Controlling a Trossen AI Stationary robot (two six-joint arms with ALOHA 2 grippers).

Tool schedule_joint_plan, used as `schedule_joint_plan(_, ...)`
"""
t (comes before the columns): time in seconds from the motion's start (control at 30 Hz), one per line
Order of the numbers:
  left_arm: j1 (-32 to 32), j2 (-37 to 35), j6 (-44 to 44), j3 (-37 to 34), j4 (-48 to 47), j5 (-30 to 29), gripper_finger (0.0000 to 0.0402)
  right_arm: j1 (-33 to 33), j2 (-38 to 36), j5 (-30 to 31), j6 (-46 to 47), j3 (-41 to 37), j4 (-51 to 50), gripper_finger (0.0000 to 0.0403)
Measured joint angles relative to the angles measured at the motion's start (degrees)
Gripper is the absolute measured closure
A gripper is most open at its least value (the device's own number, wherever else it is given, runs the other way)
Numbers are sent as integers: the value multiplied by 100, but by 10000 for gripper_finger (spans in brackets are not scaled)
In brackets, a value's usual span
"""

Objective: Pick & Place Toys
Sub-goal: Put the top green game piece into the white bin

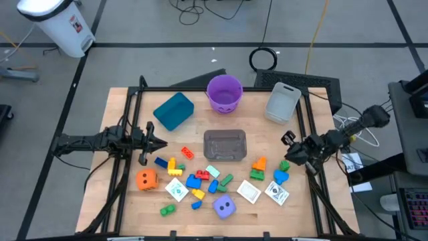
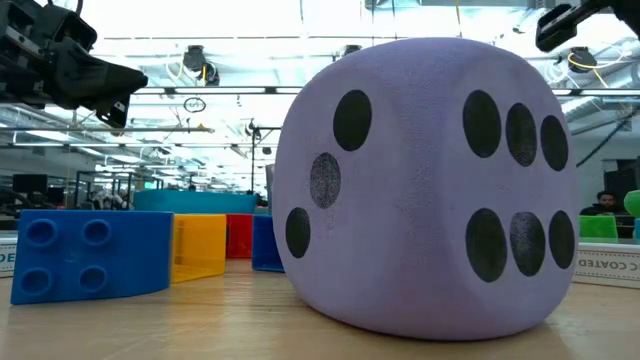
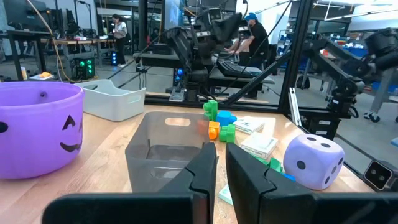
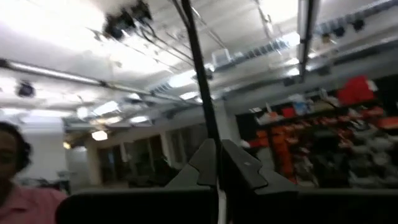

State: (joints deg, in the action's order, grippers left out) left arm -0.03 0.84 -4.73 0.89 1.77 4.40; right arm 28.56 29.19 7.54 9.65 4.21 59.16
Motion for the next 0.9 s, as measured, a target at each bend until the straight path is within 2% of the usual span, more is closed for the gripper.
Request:
schedule_joint_plan(0.07,-2,0,0,-1,-1,0,360,168,373,150,-135,181,-36,398)
schedule_joint_plan(0.23,0,0,0,0,-1,0,360,497,1508,3,-765,908,56,398)
schedule_joint_plan(0.33,-2,0,0,-1,1,0,360,644,2192,590,-1069,1220,-36,395)
schedule_joint_plan(0.43,0,0,0,1,3,0,360,720,2556,1339,-1175,1660,-407,366)
schedule_joint_plan(0.53,-1,0,0,0,1,0,360,762,2631,1617,-1139,2270,-2157,310)
schedule_joint_plan(0.6,-2,1,0,1,-2,0,360,757,2634,1663,-652,2807,-3725,265)
schedule_joint_plan(0.77,0,2,0,-1,9,0,360,658,2876,1613,1408,4324,-7409,164)
schedule_joint_plan(0.9,-1,1,0,-1,11,0,360,444,3070,1222,3642,5302,-10283,132)
